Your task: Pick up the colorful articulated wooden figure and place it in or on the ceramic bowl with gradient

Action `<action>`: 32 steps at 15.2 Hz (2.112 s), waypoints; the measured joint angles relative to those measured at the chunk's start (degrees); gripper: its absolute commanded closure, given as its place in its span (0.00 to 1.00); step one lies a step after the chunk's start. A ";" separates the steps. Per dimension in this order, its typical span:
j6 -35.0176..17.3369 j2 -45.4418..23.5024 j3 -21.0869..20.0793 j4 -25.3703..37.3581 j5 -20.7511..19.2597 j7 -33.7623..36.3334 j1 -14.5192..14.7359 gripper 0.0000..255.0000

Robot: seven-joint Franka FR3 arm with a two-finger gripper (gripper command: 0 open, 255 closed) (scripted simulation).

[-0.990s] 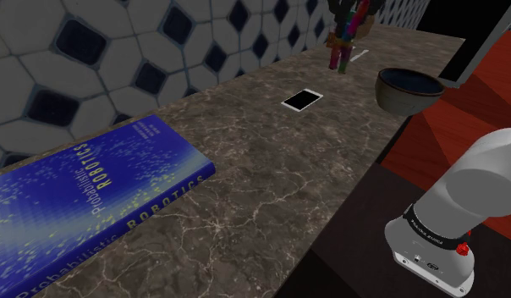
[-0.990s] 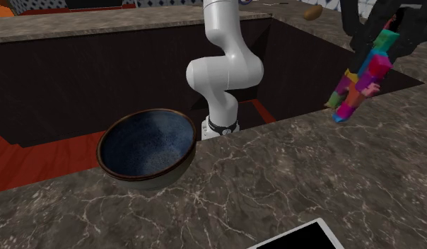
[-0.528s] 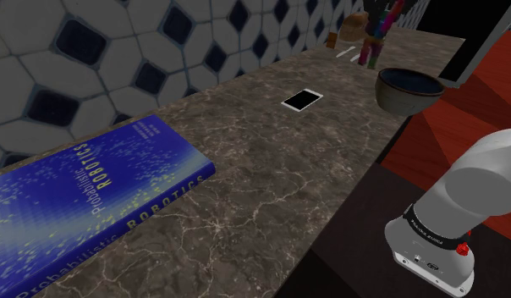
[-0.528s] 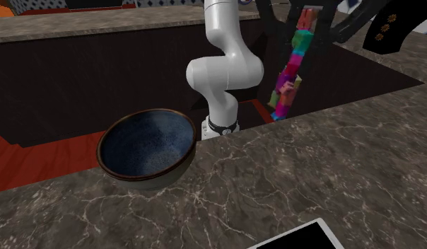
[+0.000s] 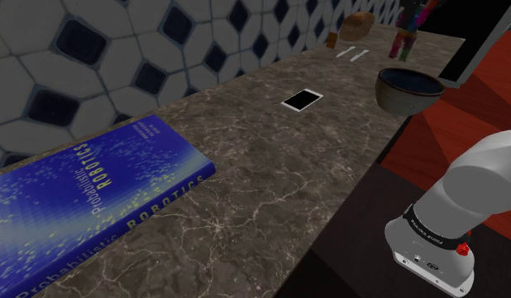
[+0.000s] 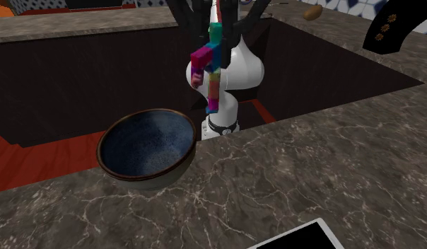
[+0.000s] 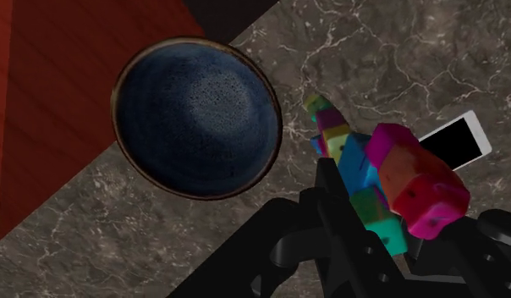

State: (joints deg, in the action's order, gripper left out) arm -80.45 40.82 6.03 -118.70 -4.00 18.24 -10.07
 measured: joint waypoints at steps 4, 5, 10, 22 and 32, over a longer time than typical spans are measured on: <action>-0.02 -0.39 4.99 0.77 -3.01 -5.62 -1.09 1.00; -0.16 -0.59 6.02 0.95 -3.60 -6.77 -1.30 1.00; -0.36 -1.63 11.60 2.55 -6.68 -12.99 -2.35 1.00; -8.69 2.03 12.91 -9.35 -8.24 -12.79 -3.29 1.00; -10.60 2.59 13.19 -11.79 -8.55 -12.66 -3.46 0.00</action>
State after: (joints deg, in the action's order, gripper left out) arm -91.06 43.41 19.22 -130.49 -12.55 5.59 -13.53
